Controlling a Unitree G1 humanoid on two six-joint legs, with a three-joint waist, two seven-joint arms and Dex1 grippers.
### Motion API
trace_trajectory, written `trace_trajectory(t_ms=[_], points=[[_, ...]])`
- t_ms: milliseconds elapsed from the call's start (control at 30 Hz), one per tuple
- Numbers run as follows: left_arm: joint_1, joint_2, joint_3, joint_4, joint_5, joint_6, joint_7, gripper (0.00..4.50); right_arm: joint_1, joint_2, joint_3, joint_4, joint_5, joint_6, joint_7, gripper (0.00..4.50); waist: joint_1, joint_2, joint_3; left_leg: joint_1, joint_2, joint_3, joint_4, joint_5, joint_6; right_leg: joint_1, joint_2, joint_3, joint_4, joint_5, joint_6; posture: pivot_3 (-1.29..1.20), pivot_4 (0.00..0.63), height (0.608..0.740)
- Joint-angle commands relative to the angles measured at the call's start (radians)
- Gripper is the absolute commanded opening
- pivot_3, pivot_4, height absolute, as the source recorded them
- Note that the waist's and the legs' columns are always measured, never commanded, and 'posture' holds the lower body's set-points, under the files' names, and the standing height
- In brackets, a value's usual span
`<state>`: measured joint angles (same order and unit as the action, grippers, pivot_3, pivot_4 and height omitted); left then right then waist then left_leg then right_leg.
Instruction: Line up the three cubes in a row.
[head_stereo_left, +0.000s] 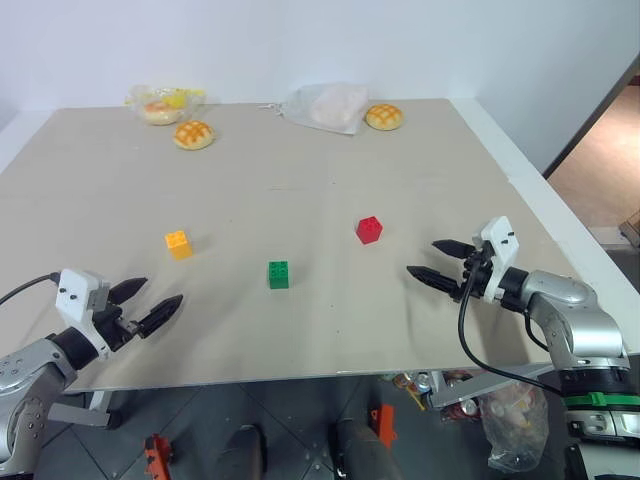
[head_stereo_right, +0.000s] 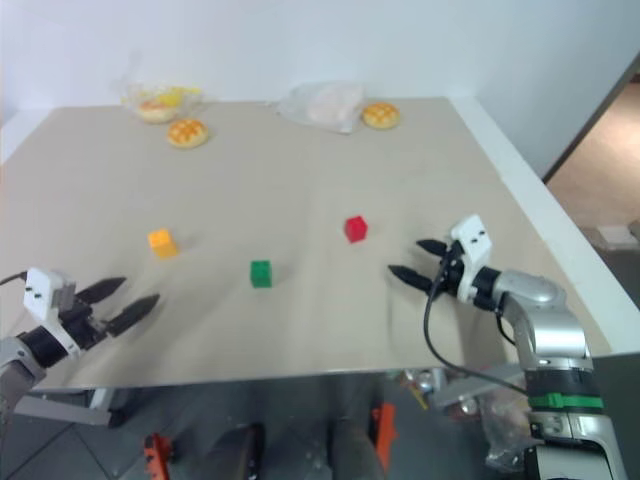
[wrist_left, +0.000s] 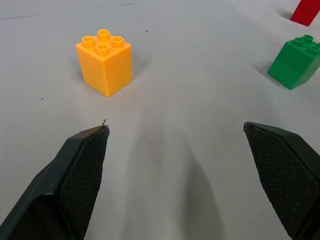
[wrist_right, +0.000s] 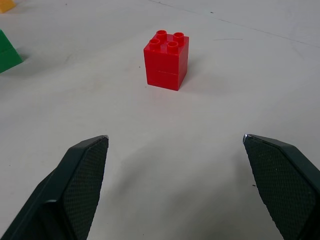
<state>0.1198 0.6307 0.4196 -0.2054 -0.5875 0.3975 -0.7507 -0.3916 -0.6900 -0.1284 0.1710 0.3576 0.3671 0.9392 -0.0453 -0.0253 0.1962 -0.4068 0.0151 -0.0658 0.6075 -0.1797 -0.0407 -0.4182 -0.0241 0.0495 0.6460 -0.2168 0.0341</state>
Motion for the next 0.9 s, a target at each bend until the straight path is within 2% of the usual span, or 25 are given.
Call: trace_trajectory(t_ms=[33,233,400,467,633,900], points=[[0.004,0.007,0.025,-0.048,-0.001,-0.01,0.01,4.45,-0.038,-0.004,0.0,0.015,-0.007,-0.024,0.009,4.46,0.0,0.0,0.0,0.0,0.0,0.0,0.0,0.0,0.0,0.0,0.0,0.0,0.0,0.0,0.0,0.0,0.15,0.74],[-0.027,0.038,-0.026,-0.153,-0.032,0.025,-0.027,4.45,-0.079,0.031,0.021,0.049,-0.047,-0.024,-0.05,4.46,-0.001,0.0,0.0,0.0,0.0,0.001,0.001,0.0,0.0,0.0,0.0,0.001,0.0,0.001,0.0,0.0,0.15,0.74],[-0.096,0.078,-0.122,-0.241,-0.09,0.064,-0.126,4.45,-0.099,0.082,0.029,0.025,-0.057,0.028,-0.129,4.46,-0.001,0.0,0.0,0.0,0.0,0.002,0.001,0.0,0.0,0.0,0.001,0.003,0.0,0.001,0.001,0.0,0.15,0.74],[-0.176,0.09,-0.21,-0.257,-0.08,0.08,-0.16,4.45,-0.105,0.117,0.06,0.016,-0.082,0.019,-0.161,4.46,0.0,0.0,0.0,0.0,0.0,0.003,0.001,0.0,0.0,0.0,0.001,0.004,0.001,0.002,0.002,0.0,0.15,0.74],[-0.318,0.085,-0.338,-0.21,-0.03,0.058,-0.213,4.45,-0.159,0.169,0.114,0.091,-0.169,-0.013,-0.245,4.46,-0.005,0.0,0.0,0.0,0.0,0.005,0.002,0.0,0.0,-0.001,0.002,0.007,0.001,0.004,0.004,0.0,0.15,0.74],[-0.402,0.037,-0.383,-0.113,0.009,0.003,-0.244,4.45,-0.216,0.245,0.129,0.117,-0.187,-0.005,-0.308,4.46,-0.004,0.0,0.0,0.0,0.001,0.006,0.003,0.0,0.0,-0.002,0.003,0.009,0.001,0.007,0.009,0.0,0.15,0.74]])
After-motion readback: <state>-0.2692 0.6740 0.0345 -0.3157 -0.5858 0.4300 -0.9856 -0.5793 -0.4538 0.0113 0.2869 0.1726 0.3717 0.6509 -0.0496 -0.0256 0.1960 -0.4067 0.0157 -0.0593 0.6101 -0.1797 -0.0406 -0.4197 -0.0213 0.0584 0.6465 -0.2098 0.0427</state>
